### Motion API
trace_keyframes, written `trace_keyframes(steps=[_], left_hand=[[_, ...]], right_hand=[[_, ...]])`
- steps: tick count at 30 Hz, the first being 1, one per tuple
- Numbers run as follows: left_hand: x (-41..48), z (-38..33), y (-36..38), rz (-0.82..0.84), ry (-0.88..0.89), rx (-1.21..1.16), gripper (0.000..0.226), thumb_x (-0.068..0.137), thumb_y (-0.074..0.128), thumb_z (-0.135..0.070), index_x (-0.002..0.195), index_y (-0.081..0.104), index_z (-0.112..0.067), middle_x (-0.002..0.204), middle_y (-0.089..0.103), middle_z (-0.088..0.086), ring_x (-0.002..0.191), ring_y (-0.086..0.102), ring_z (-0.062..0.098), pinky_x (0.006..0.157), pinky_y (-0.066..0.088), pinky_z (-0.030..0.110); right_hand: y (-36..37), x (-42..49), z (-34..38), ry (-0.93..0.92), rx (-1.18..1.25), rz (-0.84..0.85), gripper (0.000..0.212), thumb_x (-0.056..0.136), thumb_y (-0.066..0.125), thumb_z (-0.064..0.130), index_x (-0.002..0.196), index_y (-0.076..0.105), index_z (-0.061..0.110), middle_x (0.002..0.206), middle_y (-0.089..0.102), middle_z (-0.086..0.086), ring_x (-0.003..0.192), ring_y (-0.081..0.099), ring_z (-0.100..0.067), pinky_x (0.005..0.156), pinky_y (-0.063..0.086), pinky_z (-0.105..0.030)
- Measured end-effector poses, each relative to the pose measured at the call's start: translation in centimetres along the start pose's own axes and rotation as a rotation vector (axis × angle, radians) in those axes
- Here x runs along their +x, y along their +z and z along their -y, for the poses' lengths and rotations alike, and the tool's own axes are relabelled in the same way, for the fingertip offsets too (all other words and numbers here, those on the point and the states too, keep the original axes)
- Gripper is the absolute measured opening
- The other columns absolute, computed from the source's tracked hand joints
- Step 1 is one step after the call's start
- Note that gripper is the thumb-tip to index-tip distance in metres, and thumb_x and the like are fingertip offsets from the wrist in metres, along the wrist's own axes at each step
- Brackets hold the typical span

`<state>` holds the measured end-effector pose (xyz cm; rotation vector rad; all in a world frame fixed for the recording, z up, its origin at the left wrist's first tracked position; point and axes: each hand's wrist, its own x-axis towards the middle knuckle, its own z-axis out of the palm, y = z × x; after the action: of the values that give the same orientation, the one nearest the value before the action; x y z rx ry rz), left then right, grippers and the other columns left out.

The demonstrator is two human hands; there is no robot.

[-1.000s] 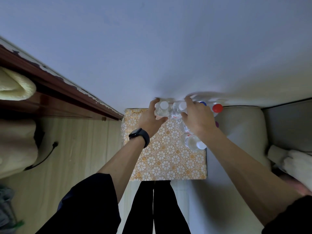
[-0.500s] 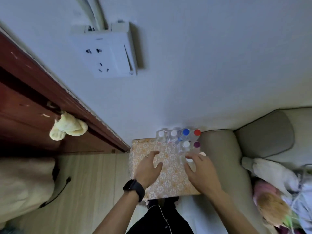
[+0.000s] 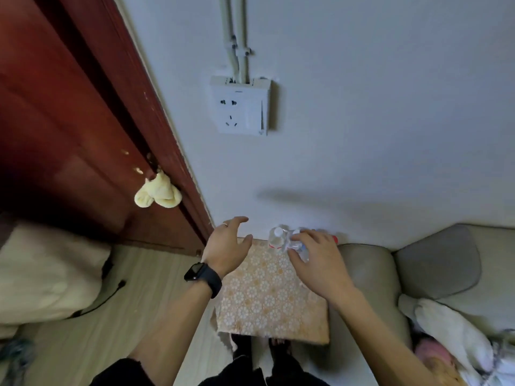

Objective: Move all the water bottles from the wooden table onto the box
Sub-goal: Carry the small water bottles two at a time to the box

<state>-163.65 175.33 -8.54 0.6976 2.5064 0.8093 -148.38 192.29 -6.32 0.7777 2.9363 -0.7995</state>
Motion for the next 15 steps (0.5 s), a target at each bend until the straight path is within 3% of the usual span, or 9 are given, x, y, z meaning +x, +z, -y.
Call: trace_keyframes(steps=[6, 9, 11, 15], left_hand=[[-5.2, 3.2, -0.8, -0.141, -0.268, -0.050, 0.046, 0.093, 0.055, -0.038, 0.139, 0.048, -0.032, 0.135, 0.056, 0.001, 0.121, 0.053, 0.020, 0.099, 0.047, 0.036], [-10.3, 5.1, -1.2, -0.237, -0.417, -0.036, 0.046, 0.095, 0.054, -0.038, 0.139, 0.046, -0.032, 0.128, 0.058, 0.006, 0.119, 0.054, 0.026, 0.097, 0.047, 0.037], [-14.7, 6.6, -1.7, -0.339, -0.515, -0.043, 0.045, 0.094, 0.054, -0.034, 0.138, 0.048, -0.030, 0.120, 0.059, 0.009, 0.112, 0.056, 0.029, 0.096, 0.046, 0.038], [-26.4, 9.5, -2.9, -0.602, -0.759, -0.053, 0.046, 0.092, 0.057, -0.034, 0.138, 0.051, -0.030, 0.132, 0.059, 0.006, 0.123, 0.052, 0.026, 0.103, 0.042, 0.037]], right_hand=[[1.6, 1.7, 2.7, -0.260, -0.012, 0.143, 0.031, 0.095, 0.059, 0.042, 0.122, 0.067, 0.029, 0.130, 0.060, 0.004, 0.129, 0.045, -0.022, 0.108, 0.035, -0.035], [3.4, 1.5, 5.8, -0.454, -0.002, 0.199, 0.030, 0.093, 0.061, 0.041, 0.119, 0.070, 0.029, 0.125, 0.062, 0.006, 0.125, 0.047, -0.023, 0.103, 0.039, -0.033], [5.0, 1.0, 8.9, -0.600, 0.003, 0.258, 0.030, 0.093, 0.061, 0.042, 0.118, 0.070, 0.028, 0.125, 0.062, 0.006, 0.123, 0.048, -0.024, 0.101, 0.043, -0.034], [8.5, -3.1, 17.5, -0.951, 0.042, 0.403, 0.029, 0.092, 0.063, 0.039, 0.117, 0.071, 0.026, 0.124, 0.064, 0.003, 0.122, 0.051, -0.023, 0.103, 0.041, -0.033]])
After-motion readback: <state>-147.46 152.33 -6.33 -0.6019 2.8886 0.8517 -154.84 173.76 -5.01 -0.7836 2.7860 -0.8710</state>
